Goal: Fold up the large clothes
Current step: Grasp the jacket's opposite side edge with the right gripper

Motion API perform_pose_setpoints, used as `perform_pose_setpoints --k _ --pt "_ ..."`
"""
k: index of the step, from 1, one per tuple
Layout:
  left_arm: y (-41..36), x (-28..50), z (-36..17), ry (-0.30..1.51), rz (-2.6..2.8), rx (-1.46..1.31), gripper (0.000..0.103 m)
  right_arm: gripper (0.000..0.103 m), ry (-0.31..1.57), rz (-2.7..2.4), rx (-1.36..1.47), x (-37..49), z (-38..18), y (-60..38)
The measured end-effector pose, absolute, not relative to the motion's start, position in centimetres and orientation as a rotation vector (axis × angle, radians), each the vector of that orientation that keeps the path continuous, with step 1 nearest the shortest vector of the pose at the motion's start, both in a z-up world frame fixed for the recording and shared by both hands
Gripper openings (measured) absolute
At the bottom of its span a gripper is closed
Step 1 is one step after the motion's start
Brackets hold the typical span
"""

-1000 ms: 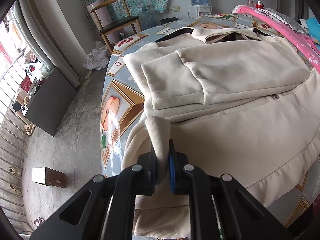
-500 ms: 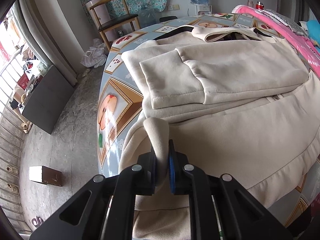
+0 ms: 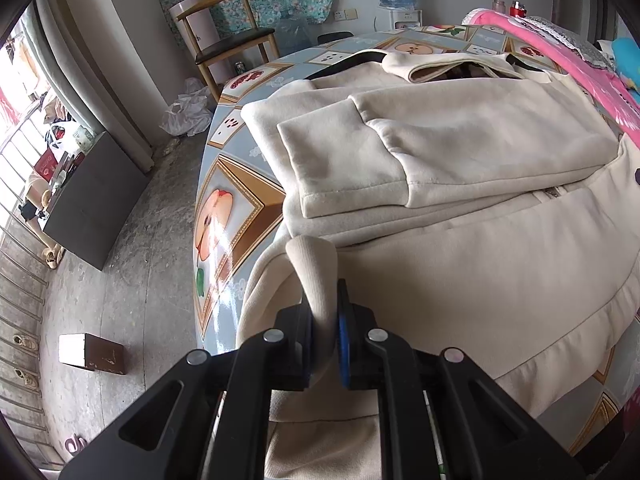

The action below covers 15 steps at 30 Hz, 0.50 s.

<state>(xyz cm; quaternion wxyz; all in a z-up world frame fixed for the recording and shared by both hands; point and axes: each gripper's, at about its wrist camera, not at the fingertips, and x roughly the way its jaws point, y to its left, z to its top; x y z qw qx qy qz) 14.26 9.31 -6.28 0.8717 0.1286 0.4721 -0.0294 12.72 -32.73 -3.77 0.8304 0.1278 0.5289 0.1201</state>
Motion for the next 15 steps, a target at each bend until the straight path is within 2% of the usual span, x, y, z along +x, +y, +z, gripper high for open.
perform_pose_setpoints --k 3,10,15 --pt "9.2 14.3 -6.3 0.988 -0.057 0.275 0.010 0.011 1.058 0.143 0.161 11.2 -2.8 -30.6" --pt "8.6 14.0 -5.9 0.963 -0.035 0.315 0.008 0.008 0.933 -0.091 -0.082 9.4 -2.4 -26.9" --pt "8.2 14.4 -6.4 0.982 -0.026 0.355 0.008 0.008 0.927 -0.176 -0.114 9.8 -3.9 -27.0"
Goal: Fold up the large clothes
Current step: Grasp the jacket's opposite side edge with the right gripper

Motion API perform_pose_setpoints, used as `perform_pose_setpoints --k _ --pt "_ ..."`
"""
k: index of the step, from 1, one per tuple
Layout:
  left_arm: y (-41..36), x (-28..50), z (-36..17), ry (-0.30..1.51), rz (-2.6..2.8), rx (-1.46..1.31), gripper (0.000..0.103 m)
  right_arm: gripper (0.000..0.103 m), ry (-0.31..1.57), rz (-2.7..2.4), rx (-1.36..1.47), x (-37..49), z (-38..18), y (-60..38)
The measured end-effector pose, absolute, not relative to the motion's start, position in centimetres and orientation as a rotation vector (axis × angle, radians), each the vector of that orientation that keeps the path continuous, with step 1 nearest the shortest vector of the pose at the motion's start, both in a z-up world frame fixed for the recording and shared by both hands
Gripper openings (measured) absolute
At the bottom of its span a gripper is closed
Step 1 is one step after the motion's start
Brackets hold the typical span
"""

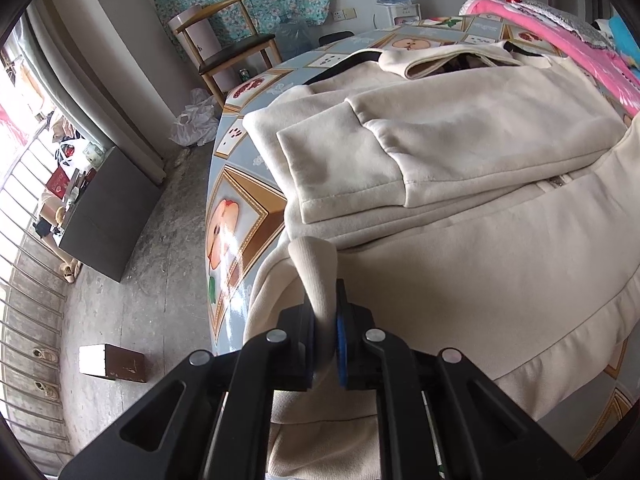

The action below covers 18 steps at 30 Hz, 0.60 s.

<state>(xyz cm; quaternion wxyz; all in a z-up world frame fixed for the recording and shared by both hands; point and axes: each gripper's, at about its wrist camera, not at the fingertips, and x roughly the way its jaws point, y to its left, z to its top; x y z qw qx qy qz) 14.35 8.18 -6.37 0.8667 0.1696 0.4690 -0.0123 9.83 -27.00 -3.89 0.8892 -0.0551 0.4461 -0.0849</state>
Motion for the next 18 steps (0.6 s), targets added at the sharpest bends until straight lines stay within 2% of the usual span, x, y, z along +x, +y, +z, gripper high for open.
perform_pose_setpoints --k 18 --pt "7.2 15.0 -6.8 1.020 0.057 0.380 0.008 0.010 0.942 -0.199 -0.125 9.8 -4.8 -26.6"
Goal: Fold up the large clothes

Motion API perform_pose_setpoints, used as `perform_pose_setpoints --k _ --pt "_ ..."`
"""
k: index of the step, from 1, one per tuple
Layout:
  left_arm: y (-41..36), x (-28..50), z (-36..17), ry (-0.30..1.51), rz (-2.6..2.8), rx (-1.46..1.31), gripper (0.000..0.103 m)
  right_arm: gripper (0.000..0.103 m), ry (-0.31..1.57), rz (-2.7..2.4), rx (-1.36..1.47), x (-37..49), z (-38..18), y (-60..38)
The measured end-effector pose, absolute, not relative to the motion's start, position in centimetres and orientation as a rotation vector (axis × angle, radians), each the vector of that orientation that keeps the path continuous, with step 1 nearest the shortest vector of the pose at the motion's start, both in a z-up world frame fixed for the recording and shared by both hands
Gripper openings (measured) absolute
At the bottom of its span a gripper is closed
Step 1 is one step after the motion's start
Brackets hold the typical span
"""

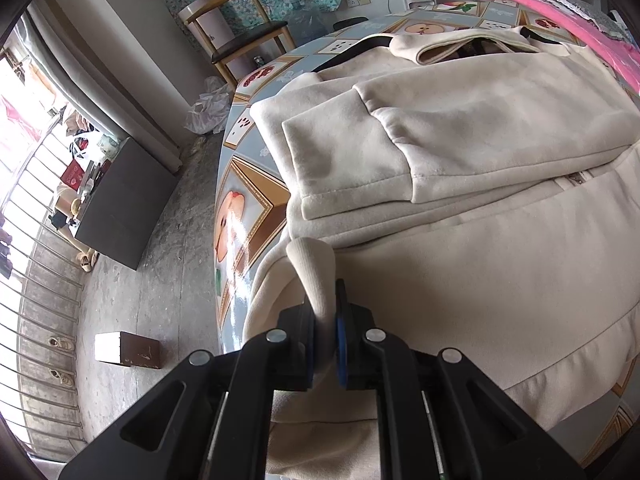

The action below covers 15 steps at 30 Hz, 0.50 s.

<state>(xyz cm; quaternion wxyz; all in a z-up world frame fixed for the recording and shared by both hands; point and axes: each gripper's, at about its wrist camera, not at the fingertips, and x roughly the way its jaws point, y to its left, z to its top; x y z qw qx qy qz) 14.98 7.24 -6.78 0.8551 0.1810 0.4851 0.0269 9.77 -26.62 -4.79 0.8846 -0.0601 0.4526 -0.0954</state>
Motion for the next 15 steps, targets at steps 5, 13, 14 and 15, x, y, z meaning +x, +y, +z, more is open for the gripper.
perform_pose_setpoints --k 5,13,14,15 --pt "7.26 14.97 -6.73 1.022 0.057 0.376 0.008 0.012 0.955 -0.194 -0.102 9.92 -4.66 -27.05" --pt "7.44 14.97 -6.69 1.021 0.048 0.366 0.008 0.024 0.968 -0.188 -0.080 10.21 -4.41 -27.43" --pt "7.47 14.99 -6.69 1.021 0.047 0.365 0.008 0.024 0.970 -0.188 -0.085 10.27 -4.43 -27.36" --pt "7.49 14.98 -6.69 1.021 0.047 0.364 0.008 0.025 0.971 -0.188 -0.088 10.31 -4.43 -27.31"
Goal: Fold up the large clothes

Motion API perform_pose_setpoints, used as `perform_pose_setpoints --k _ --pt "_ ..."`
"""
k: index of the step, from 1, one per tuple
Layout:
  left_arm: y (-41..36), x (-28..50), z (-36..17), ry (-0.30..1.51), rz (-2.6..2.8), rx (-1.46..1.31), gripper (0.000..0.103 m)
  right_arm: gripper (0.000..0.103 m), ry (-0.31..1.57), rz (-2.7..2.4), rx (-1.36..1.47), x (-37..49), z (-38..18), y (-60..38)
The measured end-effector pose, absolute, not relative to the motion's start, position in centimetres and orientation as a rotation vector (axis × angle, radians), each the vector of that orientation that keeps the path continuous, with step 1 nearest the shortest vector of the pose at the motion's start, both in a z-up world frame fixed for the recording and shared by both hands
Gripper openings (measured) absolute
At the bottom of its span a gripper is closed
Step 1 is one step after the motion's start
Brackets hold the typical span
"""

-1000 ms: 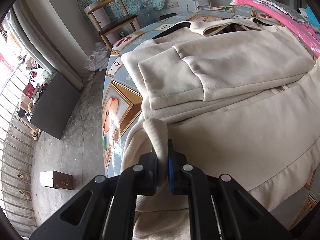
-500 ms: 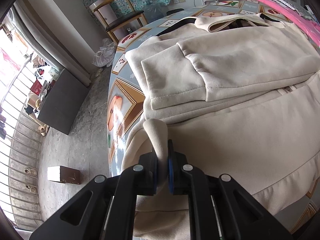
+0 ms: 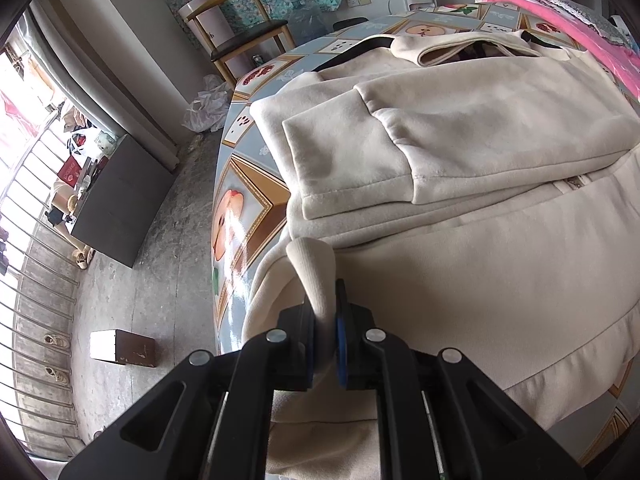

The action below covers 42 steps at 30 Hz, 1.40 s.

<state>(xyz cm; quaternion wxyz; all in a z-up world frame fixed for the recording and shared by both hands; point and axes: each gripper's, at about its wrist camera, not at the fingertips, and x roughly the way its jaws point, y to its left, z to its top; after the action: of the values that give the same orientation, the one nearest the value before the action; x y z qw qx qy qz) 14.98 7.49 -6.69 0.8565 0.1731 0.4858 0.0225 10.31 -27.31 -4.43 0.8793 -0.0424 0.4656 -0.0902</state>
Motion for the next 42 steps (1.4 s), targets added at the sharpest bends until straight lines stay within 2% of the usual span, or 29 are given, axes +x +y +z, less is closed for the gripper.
perform_pose_setpoints --k 9,19,25,42 --pt "7.4 15.0 -6.8 1.015 0.051 0.372 0.008 0.025 0.972 -0.181 -0.075 10.3 -4.5 -27.6" --pt "7.4 15.0 -6.8 1.015 0.051 0.370 0.009 0.012 0.953 -0.195 -0.093 9.8 -4.4 -27.4" --pt "7.4 14.9 -6.8 1.013 0.052 0.370 0.009 0.008 0.934 -0.199 -0.077 9.5 -4.2 -27.3" --pt "6.8 13.7 -4.8 0.947 0.072 0.407 0.008 0.007 0.859 -0.208 -0.050 7.7 -2.2 -27.2"
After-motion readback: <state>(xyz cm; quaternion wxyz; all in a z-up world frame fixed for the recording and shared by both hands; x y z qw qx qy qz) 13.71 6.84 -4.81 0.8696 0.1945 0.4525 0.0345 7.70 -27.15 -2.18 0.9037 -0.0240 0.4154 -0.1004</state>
